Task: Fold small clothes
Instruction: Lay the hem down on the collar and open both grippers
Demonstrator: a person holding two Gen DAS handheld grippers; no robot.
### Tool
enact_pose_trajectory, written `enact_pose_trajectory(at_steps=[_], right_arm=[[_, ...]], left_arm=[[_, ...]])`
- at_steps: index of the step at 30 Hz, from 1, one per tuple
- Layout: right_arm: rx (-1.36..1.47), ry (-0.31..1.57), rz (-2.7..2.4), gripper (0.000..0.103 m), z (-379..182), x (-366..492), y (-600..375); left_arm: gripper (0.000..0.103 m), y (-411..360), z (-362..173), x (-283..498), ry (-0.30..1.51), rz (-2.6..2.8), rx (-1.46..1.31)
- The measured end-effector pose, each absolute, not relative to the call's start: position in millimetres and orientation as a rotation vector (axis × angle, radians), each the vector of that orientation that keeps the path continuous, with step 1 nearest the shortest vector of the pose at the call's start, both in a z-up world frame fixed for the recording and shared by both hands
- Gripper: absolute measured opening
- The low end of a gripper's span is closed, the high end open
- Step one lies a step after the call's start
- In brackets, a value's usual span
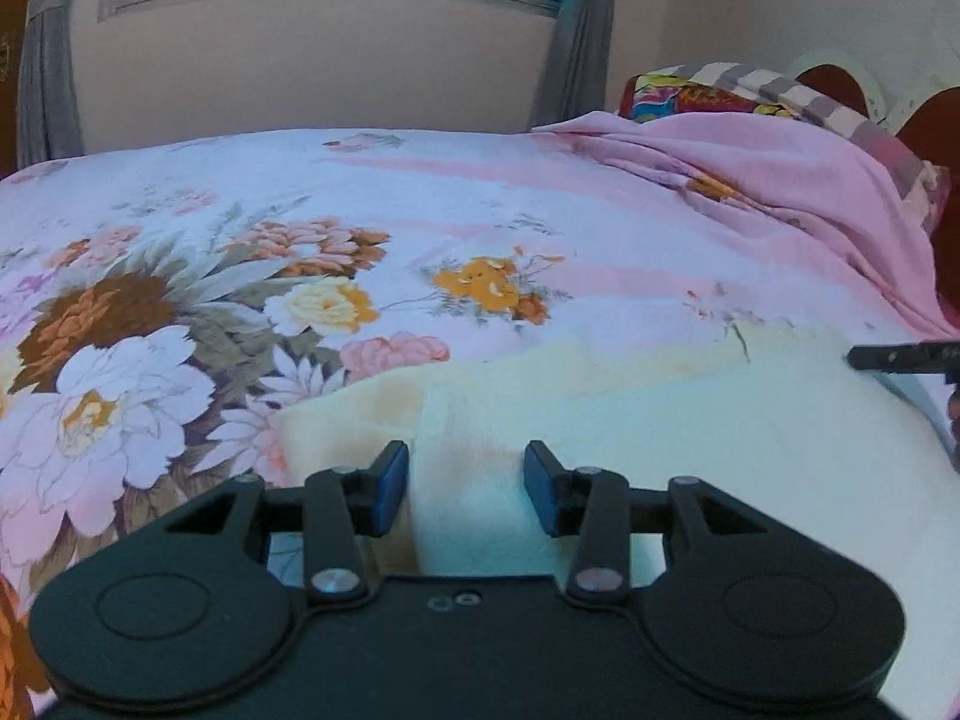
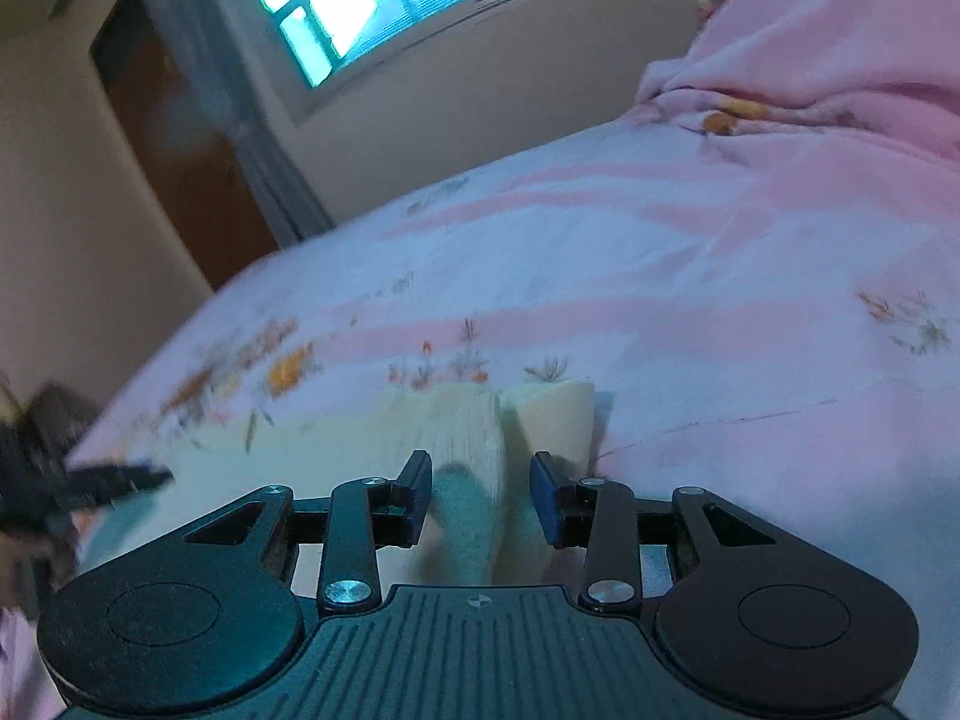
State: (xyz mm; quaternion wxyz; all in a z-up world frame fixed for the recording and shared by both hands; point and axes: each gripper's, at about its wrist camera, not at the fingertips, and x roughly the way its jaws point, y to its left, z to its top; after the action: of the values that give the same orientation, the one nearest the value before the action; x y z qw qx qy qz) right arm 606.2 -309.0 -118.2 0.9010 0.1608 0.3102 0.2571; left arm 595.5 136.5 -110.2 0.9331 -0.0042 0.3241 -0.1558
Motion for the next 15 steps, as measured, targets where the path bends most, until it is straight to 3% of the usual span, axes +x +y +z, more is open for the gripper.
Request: enact_pose_trajectory(at_steps=[2,3,4,10,11,12,13,15], right_arm=[[0.304,0.622,0.533,0.035,-119,604,-307],[0.289,0.611,0.539,0.025,-121,599,-310],[0.277,0.606,0.538,0.022,-121,598,-309],[0.214,0.613,0.544,0.022,-121,602,-299],[0.209,0.611,0.540,0.022,-120,603,-298],[0.202,0.610,0.539,0.006,-120,603,-298],[0.203,0.602,0.544,0.002,-119,602,-298],[0.209,0.571,0.538,0.002,-115,599,-300]], left_arm=[[0.038,142,-109,599,0.672,-0.326,-0.062],[0.038,146,-110,602,0.679,-0.329,-0.094],[0.038,150,-111,605,0.685,-0.332,-0.126],[0.034,159,-115,609,0.682,-0.340,-0.217],[0.023,159,-115,609,0.681,-0.336,-0.219],[0.014,160,-116,609,0.680,-0.339,-0.227],[0.001,162,-115,608,0.676,-0.338,-0.237],[0.002,165,-111,601,0.617,-0.346,-0.246]])
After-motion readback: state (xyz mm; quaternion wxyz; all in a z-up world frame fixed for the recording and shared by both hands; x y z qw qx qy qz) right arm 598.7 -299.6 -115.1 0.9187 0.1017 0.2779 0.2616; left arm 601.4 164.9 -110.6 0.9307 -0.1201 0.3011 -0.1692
